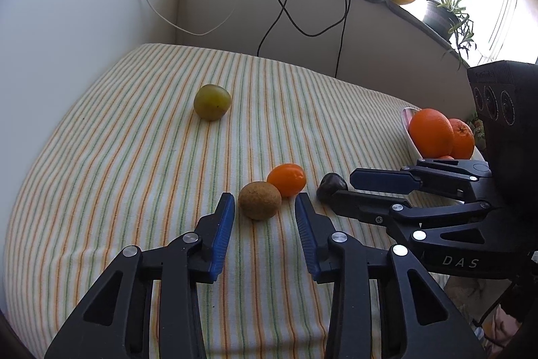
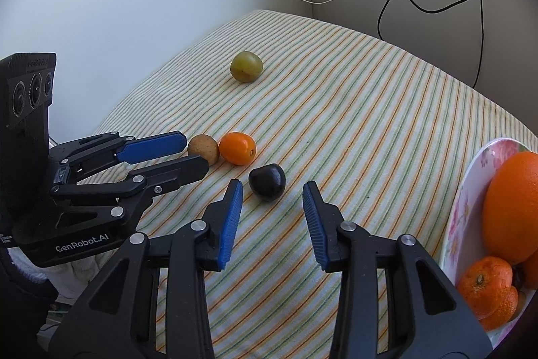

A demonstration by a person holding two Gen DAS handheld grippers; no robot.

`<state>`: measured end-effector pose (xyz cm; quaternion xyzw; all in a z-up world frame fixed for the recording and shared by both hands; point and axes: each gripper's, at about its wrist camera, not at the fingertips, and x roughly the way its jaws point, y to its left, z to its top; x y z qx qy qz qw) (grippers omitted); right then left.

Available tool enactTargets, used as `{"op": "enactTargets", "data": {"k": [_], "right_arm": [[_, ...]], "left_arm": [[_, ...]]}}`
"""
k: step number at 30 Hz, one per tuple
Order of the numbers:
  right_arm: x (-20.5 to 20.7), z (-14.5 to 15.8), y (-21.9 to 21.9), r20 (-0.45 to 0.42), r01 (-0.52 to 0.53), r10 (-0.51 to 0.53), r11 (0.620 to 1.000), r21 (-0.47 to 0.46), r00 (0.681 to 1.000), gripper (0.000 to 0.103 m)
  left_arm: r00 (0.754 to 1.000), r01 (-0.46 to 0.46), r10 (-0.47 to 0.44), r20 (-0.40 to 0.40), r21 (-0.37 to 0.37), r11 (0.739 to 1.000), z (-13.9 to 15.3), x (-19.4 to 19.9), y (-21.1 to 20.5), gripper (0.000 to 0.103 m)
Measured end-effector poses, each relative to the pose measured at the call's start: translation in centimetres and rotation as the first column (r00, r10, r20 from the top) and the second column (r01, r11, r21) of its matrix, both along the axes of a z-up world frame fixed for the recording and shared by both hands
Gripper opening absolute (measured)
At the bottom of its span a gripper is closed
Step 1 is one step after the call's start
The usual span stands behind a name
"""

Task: Organize fruits
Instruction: 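Grasp the dark plum with the right tool while the left tool grasps the brown kiwi, then carry the kiwi with the left tool while the right tool carries the plum over the plate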

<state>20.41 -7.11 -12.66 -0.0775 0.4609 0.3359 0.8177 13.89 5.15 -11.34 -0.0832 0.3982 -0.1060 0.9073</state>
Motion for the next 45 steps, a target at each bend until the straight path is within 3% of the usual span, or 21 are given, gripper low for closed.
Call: {"op": "enactTargets", "data": {"k": [10, 14, 26, 45], "right_arm": [[-0.2, -0.2, 0.9, 0.011, -0.009, 0.009, 1.0, -0.03, 1.0, 0.033], [-0.3, -0.3, 1.2, 0.022, -0.017, 0.018, 0.999, -0.041, 1.0, 0.025], [-1.7, 1.0, 0.7, 0.063, -0.019, 0.021, 0.999, -0.027, 0.998, 0.025], [-4.4, 5.1, -6.4, 0.109, 0.056, -0.062, 0.996, 0.063, 0.992, 0.024]], "left_arm": [[1.0, 0.001, -0.001, -0.007, 0.021, 1.0, -0.4, 0.3, 0.0, 0.026], [1.0, 0.001, -0.001, -0.006, 0.019, 1.0, -0.4, 0.3, 0.1, 0.026], [1.0, 0.0, 0.0, 0.021, 0.022, 1.0, 0.6, -0.5, -0.1, 0.025], [0.994, 0.076, -0.075, 0.079, -0.019, 0.997, 3.3, -1.9, -4.2, 0.025]]}}
